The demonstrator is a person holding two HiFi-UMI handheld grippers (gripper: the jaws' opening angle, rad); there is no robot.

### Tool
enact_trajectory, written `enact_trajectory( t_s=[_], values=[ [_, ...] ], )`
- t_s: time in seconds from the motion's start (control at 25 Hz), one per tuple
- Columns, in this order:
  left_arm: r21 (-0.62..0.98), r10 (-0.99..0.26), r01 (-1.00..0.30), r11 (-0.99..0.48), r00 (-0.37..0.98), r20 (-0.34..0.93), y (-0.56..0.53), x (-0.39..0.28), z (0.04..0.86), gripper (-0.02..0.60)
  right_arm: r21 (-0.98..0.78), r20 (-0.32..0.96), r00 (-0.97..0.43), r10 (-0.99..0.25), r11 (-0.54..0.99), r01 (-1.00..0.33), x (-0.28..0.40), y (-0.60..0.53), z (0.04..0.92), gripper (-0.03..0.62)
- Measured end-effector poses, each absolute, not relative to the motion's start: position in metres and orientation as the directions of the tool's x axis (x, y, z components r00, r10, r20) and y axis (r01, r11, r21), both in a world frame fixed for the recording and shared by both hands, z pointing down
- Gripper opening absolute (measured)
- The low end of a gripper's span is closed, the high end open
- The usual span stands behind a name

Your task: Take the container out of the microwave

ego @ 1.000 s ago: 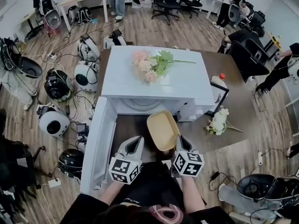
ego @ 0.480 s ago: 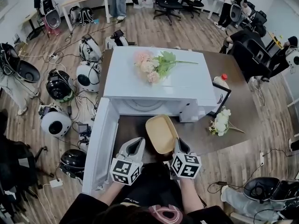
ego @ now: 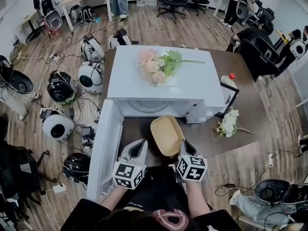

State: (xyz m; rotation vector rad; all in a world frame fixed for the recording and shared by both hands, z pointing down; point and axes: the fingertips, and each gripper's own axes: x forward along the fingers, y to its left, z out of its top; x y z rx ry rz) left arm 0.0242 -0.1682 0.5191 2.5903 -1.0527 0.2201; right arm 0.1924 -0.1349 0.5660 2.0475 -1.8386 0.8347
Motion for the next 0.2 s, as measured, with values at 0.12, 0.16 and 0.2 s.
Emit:
enact_trajectory(
  t_s=[0.12,0.16,0.2],
  values=[
    [0.244,-0.646,-0.697,-0.675,0.717,0.262,-0.1676,0.0248,0.5203,0.009,-0.174,0.572,0.033,-0.82,-0.16,-0.972,0.1905,-0.1352,0.5683,0.034],
    [0.243,-0.644,-0.695,-0.677,0.719,0.262,-0.1669,0.025,0.521,0.009,-0.176,0.571,0.034,-0.82,-0.163,-0.971,0.19,-0.1345,0.5696,0.034],
    [0.241,-0.643,-0.693,-0.679,0.72,0.262,-0.1662,0.0253,0.5218,0.009,-0.179,0.572,0.034,-0.82,-0.165,-0.97,0.1897,-0.1338,0.5709,0.034]
  ],
)
